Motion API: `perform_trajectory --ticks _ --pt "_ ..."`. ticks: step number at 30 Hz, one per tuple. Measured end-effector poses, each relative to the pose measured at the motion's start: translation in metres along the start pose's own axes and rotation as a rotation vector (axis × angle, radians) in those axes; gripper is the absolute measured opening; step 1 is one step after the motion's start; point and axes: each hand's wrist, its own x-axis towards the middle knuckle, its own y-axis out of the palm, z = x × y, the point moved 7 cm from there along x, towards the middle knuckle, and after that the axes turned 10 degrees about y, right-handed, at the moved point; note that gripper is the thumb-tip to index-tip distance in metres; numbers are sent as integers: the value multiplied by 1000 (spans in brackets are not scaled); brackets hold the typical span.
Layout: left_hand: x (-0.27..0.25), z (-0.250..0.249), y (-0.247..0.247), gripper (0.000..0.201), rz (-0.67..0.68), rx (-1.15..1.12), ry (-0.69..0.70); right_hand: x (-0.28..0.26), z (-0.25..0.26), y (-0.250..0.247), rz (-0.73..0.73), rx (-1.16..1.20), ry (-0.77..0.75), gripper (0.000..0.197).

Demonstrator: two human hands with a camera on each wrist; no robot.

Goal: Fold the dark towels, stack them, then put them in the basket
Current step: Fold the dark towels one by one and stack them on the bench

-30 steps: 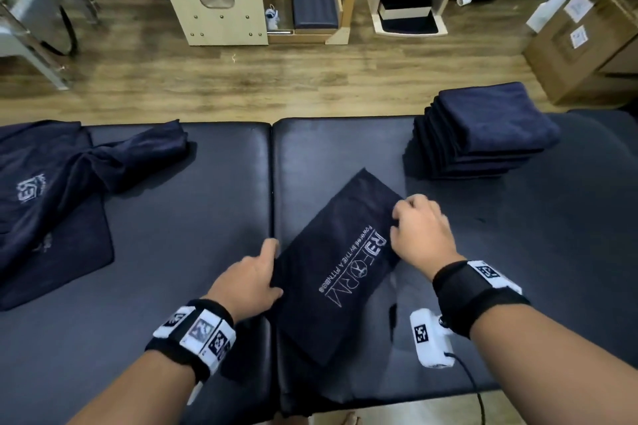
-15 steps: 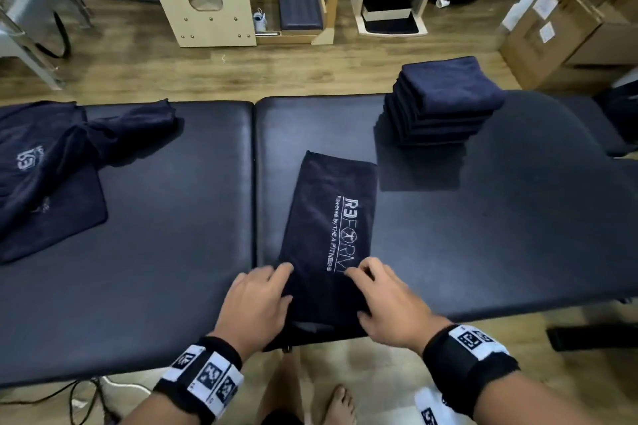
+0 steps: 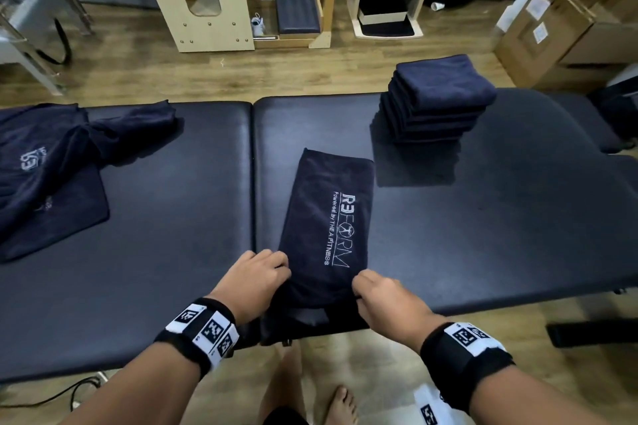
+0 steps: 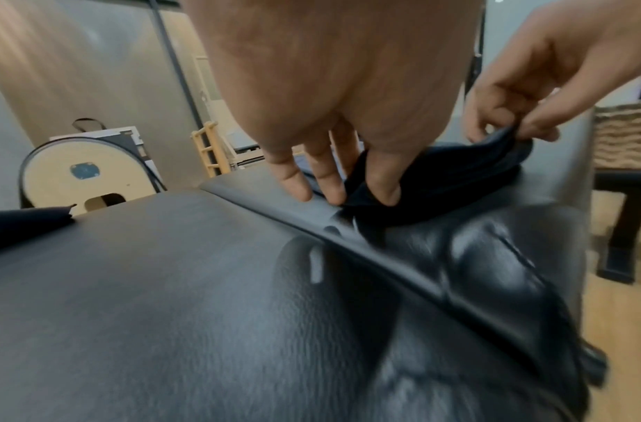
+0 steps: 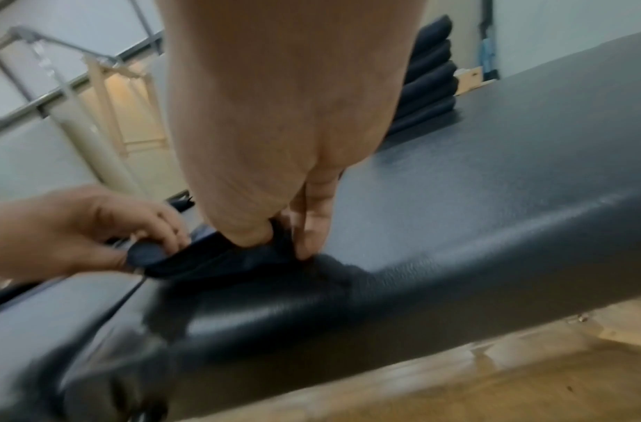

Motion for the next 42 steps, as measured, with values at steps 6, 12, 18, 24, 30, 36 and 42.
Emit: perform_trajectory --ticks 6,12,18,24,30,36,42 --pt "21 40 -38 28 -200 -550 -231 16 -25 -54 -190 435 178 19" --pt "76 91 -71 20 -291 -770 -313 58 -46 -120 -306 724 260 25" --pt "143 142 -84 19 -310 -849 -304 127 -73 -166 -389 589 382 14" --pt "176 147 -88 37 -368 -527 -140 158 -65 -161 -406 294 308 15" --pt "174 130 -45 83 77 -24 47 155 -56 -103 -81 -34 333 56" --pt "169 156 -47 79 100 -141 -125 157 -64 -101 -27 107 536 68" --pt "168 133 -46 69 153 -451 -184 153 -60 -98 -41 426 539 59"
